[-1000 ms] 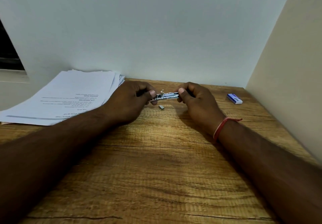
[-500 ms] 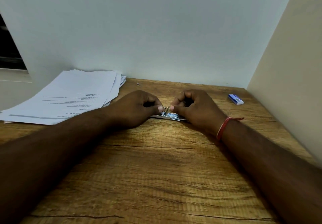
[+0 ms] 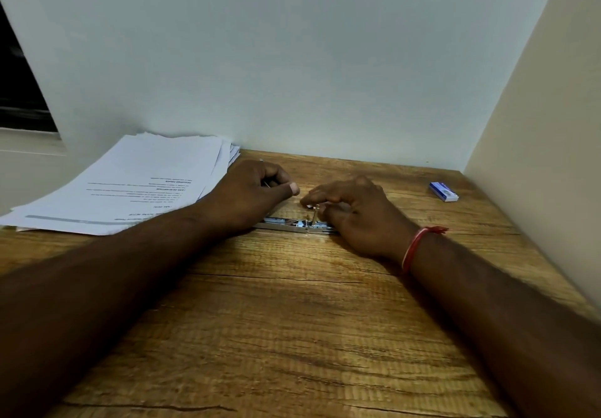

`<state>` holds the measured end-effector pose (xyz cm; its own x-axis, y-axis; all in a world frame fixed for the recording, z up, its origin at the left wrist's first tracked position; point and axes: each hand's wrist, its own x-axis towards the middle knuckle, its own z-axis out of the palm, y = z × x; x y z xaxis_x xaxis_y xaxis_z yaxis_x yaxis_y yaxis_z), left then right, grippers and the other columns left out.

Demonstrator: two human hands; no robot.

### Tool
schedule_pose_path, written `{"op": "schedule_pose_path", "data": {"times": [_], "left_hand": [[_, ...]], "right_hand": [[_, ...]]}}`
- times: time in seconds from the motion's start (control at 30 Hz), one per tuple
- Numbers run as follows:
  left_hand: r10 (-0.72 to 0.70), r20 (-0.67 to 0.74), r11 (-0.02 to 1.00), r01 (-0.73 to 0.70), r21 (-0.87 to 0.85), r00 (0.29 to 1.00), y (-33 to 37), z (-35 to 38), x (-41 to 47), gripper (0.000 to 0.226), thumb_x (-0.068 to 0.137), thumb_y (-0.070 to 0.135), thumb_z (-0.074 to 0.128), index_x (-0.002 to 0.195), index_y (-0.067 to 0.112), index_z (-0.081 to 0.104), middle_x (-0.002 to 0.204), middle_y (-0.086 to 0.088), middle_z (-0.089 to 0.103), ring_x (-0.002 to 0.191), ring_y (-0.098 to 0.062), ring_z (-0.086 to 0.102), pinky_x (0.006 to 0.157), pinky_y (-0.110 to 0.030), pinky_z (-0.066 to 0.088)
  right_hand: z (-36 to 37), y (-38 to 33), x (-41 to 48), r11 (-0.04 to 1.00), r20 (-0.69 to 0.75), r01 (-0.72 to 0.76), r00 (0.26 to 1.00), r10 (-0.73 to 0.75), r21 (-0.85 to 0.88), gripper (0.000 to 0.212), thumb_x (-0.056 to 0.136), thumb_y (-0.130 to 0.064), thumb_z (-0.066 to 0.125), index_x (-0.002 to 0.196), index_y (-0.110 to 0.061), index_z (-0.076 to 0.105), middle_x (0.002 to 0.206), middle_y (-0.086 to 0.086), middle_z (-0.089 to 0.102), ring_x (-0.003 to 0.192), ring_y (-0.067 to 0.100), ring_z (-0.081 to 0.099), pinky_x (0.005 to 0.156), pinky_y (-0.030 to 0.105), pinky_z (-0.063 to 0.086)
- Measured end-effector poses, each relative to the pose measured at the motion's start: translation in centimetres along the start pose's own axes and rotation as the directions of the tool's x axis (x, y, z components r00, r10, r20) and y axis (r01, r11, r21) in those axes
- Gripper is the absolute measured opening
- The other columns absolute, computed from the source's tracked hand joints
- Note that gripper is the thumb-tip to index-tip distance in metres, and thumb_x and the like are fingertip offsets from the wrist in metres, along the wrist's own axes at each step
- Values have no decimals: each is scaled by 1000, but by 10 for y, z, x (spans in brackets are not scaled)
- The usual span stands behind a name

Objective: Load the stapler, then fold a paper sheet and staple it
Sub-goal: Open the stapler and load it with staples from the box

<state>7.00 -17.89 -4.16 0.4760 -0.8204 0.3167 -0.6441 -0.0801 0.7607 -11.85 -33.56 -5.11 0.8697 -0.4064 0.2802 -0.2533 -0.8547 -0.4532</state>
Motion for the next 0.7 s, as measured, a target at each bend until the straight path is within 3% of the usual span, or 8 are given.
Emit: {"op": "schedule_pose_path", "data": {"times": [0.07,0.17,0.27,0.33,0.47,0.57,0.7], "left_hand": [[-11,-17,1000,11,-20,1000,-1,0,0,18,104,36,78,96,20,82,71,10,72,59,5,61,64,-22,50],[-10,-25,1000,9,-17,1000,-2,-1,0,18,104,36,78,96,20,82,74,9,72,59,5,62,62,-21,50],[-13,-21,1000,13,-8,1000,-1,-1,-1,20,104,37,78,94,20,81,79,5,75,61,4,64,57,-17,50],[-13,-21,1000,13,1,1000,0,-1,-1,20,104,39,78,93,22,82,81,5,77,63,4,65,59,-19,51],[-7,-16,1000,7,-3,1000,1,0,-2,22,103,39,79,93,20,82,82,2,79,64,4,65,68,-24,54],[-4,-14,1000,4,-9,1000,1,0,-2,22,103,37,79,92,19,82,76,2,78,61,3,64,68,-25,53],[-5,-13,1000,5,-12,1000,3,0,-3,22,103,37,79,91,20,83,76,1,78,60,2,64,67,-26,52]], "right_hand": [[-3,-5,-1,999,60,7,998,-4,-48,37,113,-28,52,133,-52,72,146,-31,63,133,14,43,122,51,23],[-4,-7,1,996,55,0,998,5,-94,39,111,-24,52,134,-46,74,145,-30,65,130,12,44,119,46,25],[-4,-1,2,998,-53,-34,998,32,-43,29,103,-31,62,122,-38,83,130,-22,77,124,8,61,120,47,42],[-7,-1,2,996,-104,-88,990,90,29,16,100,-30,75,110,-33,87,116,-17,82,109,1,70,105,34,57],[-12,4,2,987,-187,-158,969,163,37,4,91,-28,90,90,-30,87,88,-18,78,84,-3,70,73,17,52],[-13,4,1,986,-196,-157,966,166,64,13,90,-17,90,89,-26,82,83,-14,77,76,-5,72,61,4,48],[-13,3,-1,976,-160,-150,971,175,157,19,95,-6,83,105,-21,77,89,-7,78,76,-10,71,60,5,50]]}}
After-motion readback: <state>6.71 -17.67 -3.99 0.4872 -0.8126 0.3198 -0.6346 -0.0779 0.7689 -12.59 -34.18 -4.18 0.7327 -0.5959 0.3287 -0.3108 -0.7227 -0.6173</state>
